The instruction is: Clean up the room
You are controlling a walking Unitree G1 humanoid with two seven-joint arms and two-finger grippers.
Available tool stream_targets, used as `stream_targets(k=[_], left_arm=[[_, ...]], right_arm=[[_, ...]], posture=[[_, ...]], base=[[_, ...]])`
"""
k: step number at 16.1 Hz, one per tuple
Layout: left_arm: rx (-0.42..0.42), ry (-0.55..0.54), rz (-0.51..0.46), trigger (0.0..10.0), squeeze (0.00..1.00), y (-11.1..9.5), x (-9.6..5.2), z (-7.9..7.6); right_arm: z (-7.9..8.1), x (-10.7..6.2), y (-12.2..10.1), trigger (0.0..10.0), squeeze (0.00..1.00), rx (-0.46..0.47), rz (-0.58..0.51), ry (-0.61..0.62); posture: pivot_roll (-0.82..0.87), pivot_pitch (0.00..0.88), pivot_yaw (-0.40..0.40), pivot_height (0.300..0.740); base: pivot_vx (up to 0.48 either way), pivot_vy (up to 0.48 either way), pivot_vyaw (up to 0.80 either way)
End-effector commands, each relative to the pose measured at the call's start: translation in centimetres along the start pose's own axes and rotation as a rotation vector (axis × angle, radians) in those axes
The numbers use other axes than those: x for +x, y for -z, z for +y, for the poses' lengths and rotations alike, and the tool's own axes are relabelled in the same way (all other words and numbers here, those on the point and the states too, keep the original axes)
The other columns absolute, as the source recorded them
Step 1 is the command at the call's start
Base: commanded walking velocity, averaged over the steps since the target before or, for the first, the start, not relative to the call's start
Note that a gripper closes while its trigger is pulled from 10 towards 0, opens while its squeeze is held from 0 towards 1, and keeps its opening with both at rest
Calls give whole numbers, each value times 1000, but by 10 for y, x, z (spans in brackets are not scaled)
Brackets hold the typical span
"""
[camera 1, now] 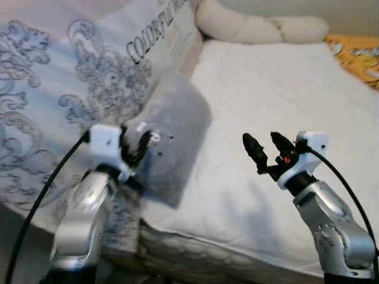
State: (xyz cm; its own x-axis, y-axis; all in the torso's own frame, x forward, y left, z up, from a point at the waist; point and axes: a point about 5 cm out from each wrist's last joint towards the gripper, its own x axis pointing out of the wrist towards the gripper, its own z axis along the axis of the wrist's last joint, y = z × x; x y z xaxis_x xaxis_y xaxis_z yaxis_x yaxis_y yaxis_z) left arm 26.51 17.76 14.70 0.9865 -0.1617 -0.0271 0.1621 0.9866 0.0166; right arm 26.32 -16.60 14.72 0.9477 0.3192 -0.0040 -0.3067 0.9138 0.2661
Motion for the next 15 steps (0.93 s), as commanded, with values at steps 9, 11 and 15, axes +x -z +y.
stream_targets(k=[9,11,15], left_arm=[[47,-154,117,10000,1000,-2,-25,13],[43,-162,127,10000,1000,-2,-23,11],[43,-133,155,10000,1000,3,-19,6]], right_arm=[[6,4,26,10000,0,-1,197,140],[6,3,31,10000,0,-16,225,151],[6,9,26,10000,0,-88,211,145]], posture=[[9,0,42,740],[27,0,29,740],[9,0,28,740]], base=[[0,-480,-201],[0,-480,0],[0,-480,0]])
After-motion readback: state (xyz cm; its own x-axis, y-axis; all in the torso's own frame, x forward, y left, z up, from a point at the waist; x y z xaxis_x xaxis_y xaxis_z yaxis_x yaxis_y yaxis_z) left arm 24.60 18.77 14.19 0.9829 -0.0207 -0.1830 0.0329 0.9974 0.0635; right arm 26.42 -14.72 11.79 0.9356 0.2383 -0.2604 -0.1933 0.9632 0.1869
